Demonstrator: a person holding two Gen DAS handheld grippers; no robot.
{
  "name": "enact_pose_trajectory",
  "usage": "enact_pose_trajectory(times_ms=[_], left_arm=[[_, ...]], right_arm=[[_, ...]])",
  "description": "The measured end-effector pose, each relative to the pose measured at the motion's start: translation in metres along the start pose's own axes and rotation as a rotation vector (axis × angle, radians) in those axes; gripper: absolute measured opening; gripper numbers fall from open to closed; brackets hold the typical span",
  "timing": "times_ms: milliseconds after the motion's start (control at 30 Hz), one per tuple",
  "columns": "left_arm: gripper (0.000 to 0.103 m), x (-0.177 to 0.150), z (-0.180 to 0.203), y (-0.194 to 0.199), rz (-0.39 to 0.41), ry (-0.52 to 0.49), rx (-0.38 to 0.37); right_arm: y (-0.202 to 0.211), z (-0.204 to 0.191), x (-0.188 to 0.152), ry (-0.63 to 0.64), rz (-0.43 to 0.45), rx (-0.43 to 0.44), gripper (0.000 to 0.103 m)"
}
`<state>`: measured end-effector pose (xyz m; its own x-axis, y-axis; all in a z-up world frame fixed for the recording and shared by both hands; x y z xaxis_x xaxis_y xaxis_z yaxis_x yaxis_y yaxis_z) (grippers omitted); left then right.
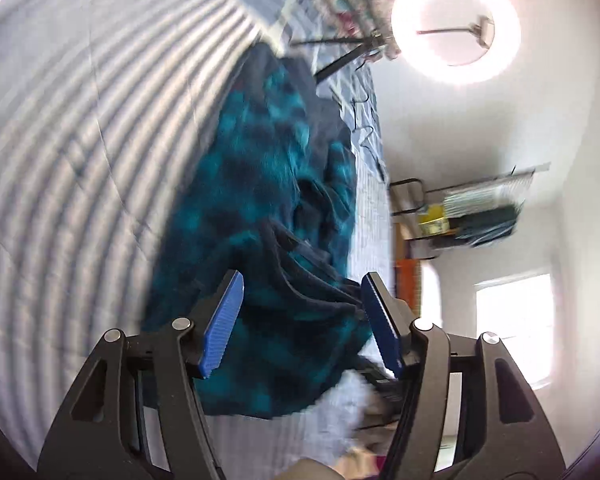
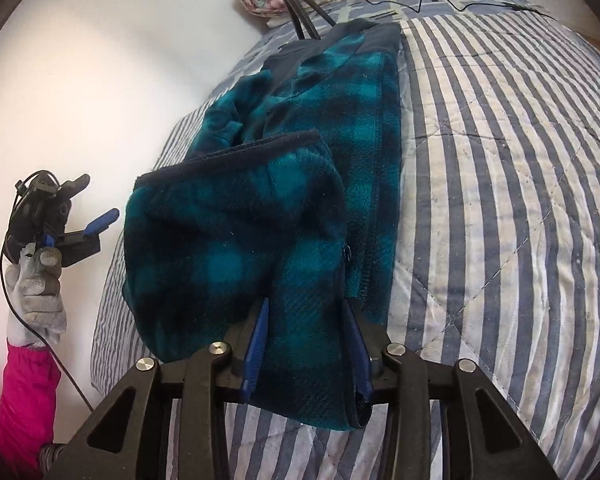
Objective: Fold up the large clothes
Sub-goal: 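Lay the folded hem onto the shirt body and open both grippers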
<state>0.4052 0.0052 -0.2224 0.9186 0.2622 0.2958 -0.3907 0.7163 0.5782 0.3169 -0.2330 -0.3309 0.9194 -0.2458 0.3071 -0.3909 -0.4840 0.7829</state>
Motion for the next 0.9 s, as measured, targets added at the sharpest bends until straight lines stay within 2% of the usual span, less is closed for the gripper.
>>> enact_pose_trajectory(times_ms=[133, 200, 233, 300, 333, 367, 433, 467, 500, 533, 567, 633, 700, 767, 833, 867, 900], left_arm=[[0.063, -0.014, 0.008, 0.002, 0.001, -0.225, 0.151], [0.062, -0.025, 0.015, -0.009, -0.025, -0.325, 0.209], [0.058, -0.030, 0.019, -0.017, -0.041, -0.374, 0.231], [0.056, -0.038, 0.021, -0.032, -0.064, -0.435, 0.278], [0.056, -0.039, 0.020, -0.040, -0.073, -0.450, 0.303], [0.056, -0.039, 0.018, -0.047, -0.080, -0.454, 0.320], [0.056, -0.036, 0.014, -0.062, -0.088, -0.455, 0.362], [0.053, -0.033, 0.009, -0.070, -0.088, -0.451, 0.401], [0.050, -0.028, 0.002, -0.077, -0.087, -0.428, 0.434], [0.049, -0.025, -0.004, -0.082, -0.087, -0.398, 0.452], [0.048, -0.020, -0.013, -0.087, -0.085, -0.361, 0.476], [0.046, -0.015, -0.032, -0.099, -0.078, -0.332, 0.536], [0.046, -0.014, -0.037, -0.103, -0.063, -0.357, 0.546], [0.046, -0.014, -0.035, -0.101, -0.059, -0.371, 0.543], [0.046, -0.015, -0.029, -0.091, -0.053, -0.385, 0.529], [0.046, -0.015, -0.024, -0.084, -0.039, -0.386, 0.525], [0.046, -0.016, -0.019, -0.075, -0.018, -0.393, 0.524]], right_arm=[[0.013, 0.004, 0.005, -0.008, 0.055, 0.020, 0.046], [0.013, 0.000, 0.010, 0.015, 0.079, -0.002, 0.048], [0.014, -0.001, 0.013, 0.031, 0.092, -0.018, 0.051], [0.010, -0.006, 0.018, 0.059, 0.110, -0.045, 0.074], [0.009, -0.007, 0.022, 0.075, 0.124, -0.066, 0.075], [0.006, -0.009, 0.025, 0.086, 0.128, -0.081, 0.073], [-0.006, -0.014, 0.027, 0.090, 0.093, -0.084, 0.039], [-0.012, -0.015, 0.026, 0.090, 0.065, -0.096, 0.020], [-0.011, -0.017, 0.027, 0.103, 0.073, -0.123, 0.017], [-0.008, -0.022, 0.030, 0.141, 0.096, -0.143, 0.009], [-0.004, -0.025, 0.033, 0.175, 0.121, -0.165, 0.007], [-0.003, -0.015, 0.038, 0.165, 0.150, -0.216, 0.006], [-0.012, 0.006, 0.038, 0.106, 0.114, -0.266, 0.005], [-0.012, 0.006, 0.036, 0.114, 0.100, -0.269, 0.006], [-0.004, 0.000, 0.035, 0.136, 0.095, -0.261, 0.010], [0.004, -0.003, 0.036, 0.141, 0.112, -0.265, 0.022], [0.014, -0.007, 0.039, 0.156, 0.151, -0.274, 0.028]])
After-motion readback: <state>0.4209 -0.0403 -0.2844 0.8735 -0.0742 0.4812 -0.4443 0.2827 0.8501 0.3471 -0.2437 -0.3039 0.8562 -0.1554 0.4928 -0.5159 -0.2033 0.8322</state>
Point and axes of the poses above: each gripper's, at about its wrist camera, not at the fingertips, and y roughly against the way its jaws point, z to its right, x to its top, the point moved 10 cm from there along -y, roughly the way its jaws point, and after that the axes turned 9 degrees about -y, right-handed, at the moved point
